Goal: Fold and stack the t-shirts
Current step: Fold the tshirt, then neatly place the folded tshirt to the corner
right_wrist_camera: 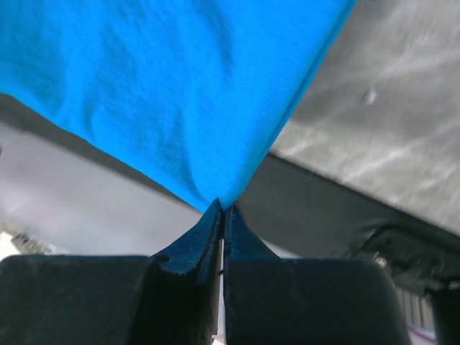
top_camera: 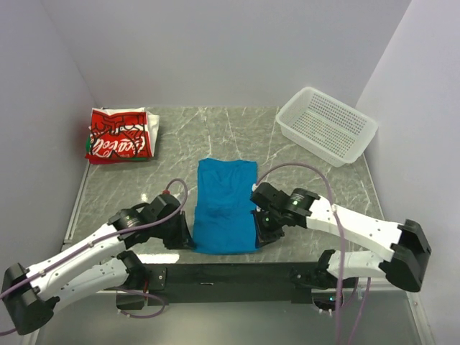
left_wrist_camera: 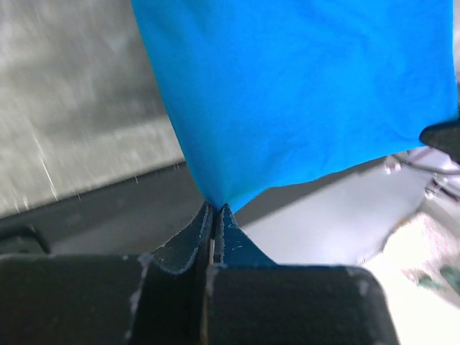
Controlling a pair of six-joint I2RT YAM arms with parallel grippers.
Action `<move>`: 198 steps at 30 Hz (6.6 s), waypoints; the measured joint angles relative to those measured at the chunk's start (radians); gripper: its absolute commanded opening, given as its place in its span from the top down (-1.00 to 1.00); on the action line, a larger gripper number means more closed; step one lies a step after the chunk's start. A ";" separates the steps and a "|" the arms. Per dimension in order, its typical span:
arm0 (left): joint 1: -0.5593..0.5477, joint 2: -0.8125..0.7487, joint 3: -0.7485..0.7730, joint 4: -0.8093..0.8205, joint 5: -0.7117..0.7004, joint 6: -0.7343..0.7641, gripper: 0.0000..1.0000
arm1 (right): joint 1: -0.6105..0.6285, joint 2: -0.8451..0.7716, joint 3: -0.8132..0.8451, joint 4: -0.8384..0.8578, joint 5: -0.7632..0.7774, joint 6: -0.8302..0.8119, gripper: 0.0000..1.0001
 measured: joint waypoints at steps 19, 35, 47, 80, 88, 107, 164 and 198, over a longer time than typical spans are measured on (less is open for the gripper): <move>-0.132 0.032 0.284 -0.175 -0.059 -0.174 0.99 | 0.073 -0.110 0.236 -0.247 0.017 0.158 1.00; 0.058 0.281 0.375 -0.065 -0.110 -0.007 0.99 | -0.188 0.100 0.349 -0.152 0.038 -0.022 1.00; 0.161 0.349 0.434 0.000 -0.092 0.061 0.99 | -0.268 0.168 0.420 -0.135 0.044 -0.107 1.00; 0.321 0.769 0.575 0.185 -0.037 0.314 0.99 | -0.427 0.549 0.554 -0.005 0.053 -0.235 1.00; 0.328 0.832 0.585 0.192 -0.034 0.335 0.82 | -0.440 0.631 0.595 0.011 0.054 -0.256 1.00; 0.319 0.634 0.629 0.228 -0.146 0.326 -0.90 | -0.469 0.494 0.671 0.042 0.094 -0.244 0.20; 0.347 0.441 -0.003 0.571 0.133 0.224 -0.99 | -0.351 0.551 0.189 0.287 -0.091 -0.143 0.29; 0.154 0.717 -0.069 1.174 0.142 -0.010 -0.98 | -0.319 0.545 0.190 0.280 -0.048 -0.144 0.30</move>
